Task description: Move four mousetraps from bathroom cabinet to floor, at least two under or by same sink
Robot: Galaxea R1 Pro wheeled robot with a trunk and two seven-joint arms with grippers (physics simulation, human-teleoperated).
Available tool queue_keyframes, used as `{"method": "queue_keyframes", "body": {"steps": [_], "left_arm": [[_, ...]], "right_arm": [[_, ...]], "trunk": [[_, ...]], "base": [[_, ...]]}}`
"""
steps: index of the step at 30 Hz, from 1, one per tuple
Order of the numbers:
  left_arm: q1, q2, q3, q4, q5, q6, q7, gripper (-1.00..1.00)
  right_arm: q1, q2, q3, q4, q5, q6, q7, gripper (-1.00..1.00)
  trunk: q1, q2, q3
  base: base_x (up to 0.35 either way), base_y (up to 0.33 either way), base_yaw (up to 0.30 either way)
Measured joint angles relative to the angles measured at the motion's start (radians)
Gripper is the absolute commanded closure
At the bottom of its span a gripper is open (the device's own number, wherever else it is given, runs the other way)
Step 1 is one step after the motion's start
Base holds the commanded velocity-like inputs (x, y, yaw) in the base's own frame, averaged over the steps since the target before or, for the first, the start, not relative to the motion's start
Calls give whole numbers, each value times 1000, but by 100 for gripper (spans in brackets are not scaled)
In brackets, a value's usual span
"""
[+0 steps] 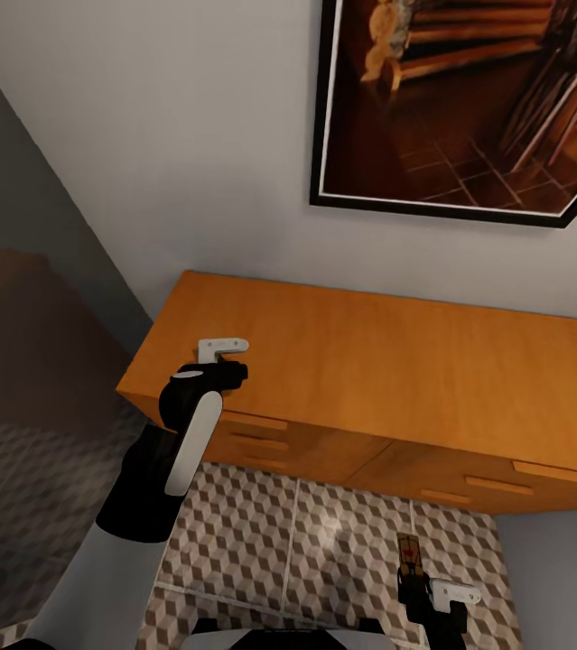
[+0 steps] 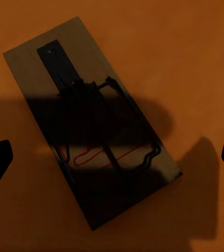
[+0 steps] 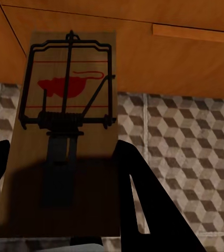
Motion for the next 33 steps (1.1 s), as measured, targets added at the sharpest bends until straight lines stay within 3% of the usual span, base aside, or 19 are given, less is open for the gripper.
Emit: {"method": "queue_keyframes", "body": {"steps": [33], "left_arm": [[0,0,0,2,0,-1,0,-100]], "right_arm": [[0,0,0,0,0,0,0,100]], "trunk": [[0,0,-10]], "base": [[0,0,0]]}}
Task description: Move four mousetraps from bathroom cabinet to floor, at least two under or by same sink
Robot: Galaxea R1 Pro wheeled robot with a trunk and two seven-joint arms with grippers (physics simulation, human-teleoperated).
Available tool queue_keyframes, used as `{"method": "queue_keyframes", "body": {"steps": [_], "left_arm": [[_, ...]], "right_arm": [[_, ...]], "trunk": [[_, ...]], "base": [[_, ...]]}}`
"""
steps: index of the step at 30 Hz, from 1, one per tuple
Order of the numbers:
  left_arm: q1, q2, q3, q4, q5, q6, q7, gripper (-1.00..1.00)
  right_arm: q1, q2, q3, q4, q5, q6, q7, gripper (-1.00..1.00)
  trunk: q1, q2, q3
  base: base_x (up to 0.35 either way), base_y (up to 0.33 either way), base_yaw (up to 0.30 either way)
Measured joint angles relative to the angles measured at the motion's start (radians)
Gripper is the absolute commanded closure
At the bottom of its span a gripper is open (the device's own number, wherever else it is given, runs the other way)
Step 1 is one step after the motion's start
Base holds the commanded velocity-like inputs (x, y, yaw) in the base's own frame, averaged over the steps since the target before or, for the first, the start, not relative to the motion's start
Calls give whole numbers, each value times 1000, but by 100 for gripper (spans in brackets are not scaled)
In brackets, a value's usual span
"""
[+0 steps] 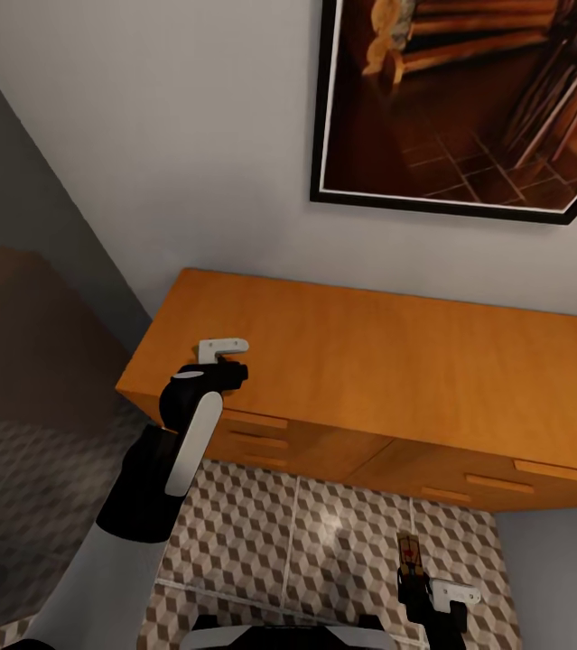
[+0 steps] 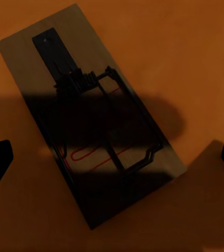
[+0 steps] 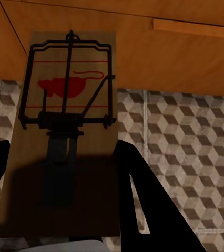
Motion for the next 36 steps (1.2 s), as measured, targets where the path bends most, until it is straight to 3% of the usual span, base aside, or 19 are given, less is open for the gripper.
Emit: {"method": "queue_keyframes", "body": {"steps": [21,22,25,36], "left_arm": [[0,0,0,-3,-1,0,-1,-100],[0,0,0,-3,-2,0,-1,100],[0,0,0,-1,15,-10,-2,100],[0,1,1,-4,1,-1,1,100]], "right_arm": [[0,0,0,0,0,0,0,100],[0,0,0,0,0,0,0,100],[0,0,0,0,0,0,0,100],[0,0,0,0,0,0,0,100]], "trunk": [[0,0,-2],[0,0,-2],[0,0,-2],[0,0,-2]], "base": [[0,0,0],[0,0,0],[0,0,0],[0,0,0]]}}
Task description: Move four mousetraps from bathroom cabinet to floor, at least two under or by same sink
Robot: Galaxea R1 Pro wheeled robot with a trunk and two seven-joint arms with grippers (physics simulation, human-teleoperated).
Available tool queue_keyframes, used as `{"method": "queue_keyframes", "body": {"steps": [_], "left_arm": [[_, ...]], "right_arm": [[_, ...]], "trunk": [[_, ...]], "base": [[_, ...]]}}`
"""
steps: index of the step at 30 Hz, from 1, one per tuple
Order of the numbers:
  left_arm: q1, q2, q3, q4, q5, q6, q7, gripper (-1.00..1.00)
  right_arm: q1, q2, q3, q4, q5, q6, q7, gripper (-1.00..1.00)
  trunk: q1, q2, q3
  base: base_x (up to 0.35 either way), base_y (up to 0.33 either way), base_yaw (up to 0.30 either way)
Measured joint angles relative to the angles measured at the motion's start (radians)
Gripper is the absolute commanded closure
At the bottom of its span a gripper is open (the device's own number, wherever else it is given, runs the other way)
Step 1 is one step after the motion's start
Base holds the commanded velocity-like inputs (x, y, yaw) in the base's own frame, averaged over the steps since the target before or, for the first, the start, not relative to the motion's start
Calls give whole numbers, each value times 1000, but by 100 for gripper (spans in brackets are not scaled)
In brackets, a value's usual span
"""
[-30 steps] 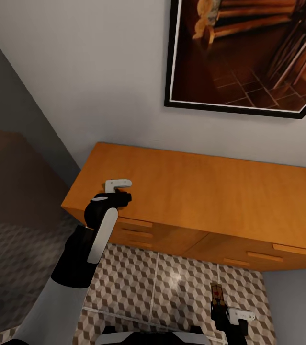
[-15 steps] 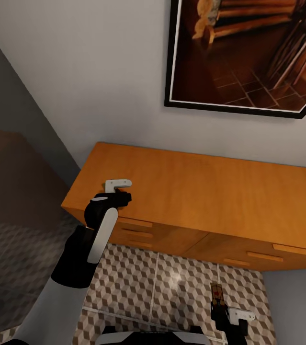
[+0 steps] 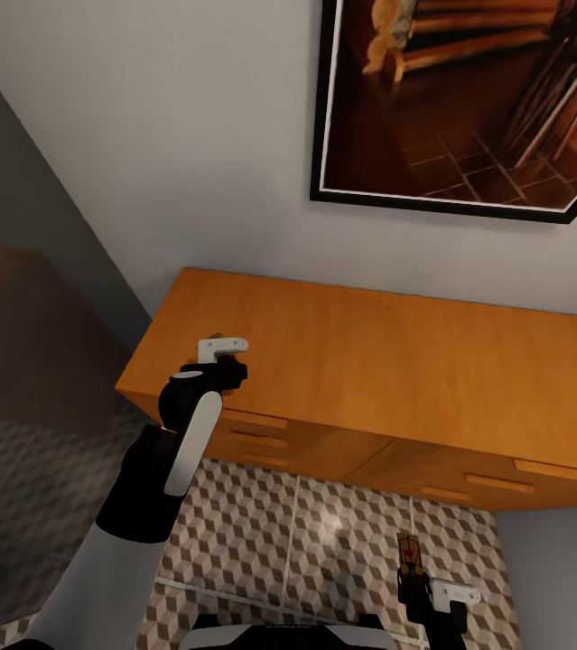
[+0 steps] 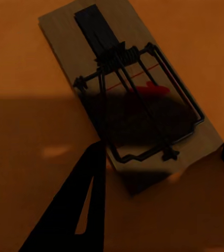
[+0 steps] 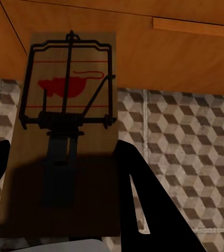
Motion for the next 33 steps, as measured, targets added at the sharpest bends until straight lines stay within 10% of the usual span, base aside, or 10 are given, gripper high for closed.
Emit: {"method": "queue_keyframes", "body": {"steps": [33], "left_arm": [[2,1,5,-24,1,3,-5,100]], "right_arm": [[0,0,0,0,0,0,0,100]], "trunk": [[0,0,0]], "base": [[0,0,0]]}}
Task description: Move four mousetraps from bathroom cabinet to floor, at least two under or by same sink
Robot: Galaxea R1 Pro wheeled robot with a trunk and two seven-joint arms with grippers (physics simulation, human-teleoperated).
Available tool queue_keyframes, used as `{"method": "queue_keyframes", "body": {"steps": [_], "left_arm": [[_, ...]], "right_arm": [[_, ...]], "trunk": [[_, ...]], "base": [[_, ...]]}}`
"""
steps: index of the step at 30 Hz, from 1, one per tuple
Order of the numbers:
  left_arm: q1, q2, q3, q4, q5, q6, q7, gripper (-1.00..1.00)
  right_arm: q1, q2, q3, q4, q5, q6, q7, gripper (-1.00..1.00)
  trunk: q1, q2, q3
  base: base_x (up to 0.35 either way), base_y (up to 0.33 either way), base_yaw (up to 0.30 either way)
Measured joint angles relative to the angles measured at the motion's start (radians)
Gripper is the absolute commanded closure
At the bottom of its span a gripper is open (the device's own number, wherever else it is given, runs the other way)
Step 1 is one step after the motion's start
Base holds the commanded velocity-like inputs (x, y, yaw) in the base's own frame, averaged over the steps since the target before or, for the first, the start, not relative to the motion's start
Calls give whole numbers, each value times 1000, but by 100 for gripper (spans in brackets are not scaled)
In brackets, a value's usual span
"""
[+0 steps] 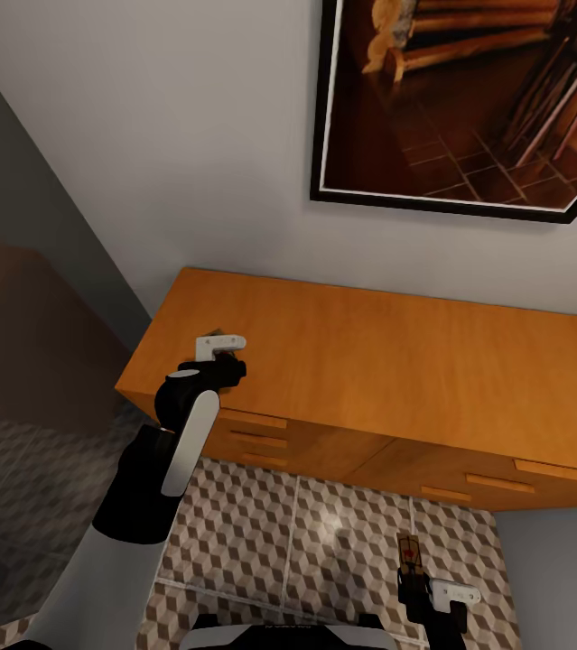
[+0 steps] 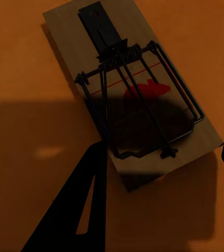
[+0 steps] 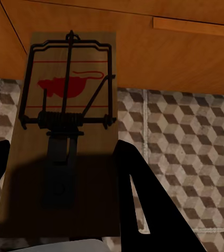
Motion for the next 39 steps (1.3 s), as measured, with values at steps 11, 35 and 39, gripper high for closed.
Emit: {"method": "queue_keyframes", "body": {"steps": [11,35,39], "left_arm": [[0,-2,0,0,0,1,-1,100],[-4,-3,-4,-2,0,-16,-17,100],[-7,-3,-5,-2,-2,-41,-29,100]], "right_arm": [[0,0,0,0,0,0,0,100],[0,0,0,0,0,22,0,100],[0,0,0,0,0,23,0,100]], "trunk": [[0,0,0],[0,0,0],[0,0,0]], "base": [[0,0,0],[0,0,0],[0,0,0]]}}
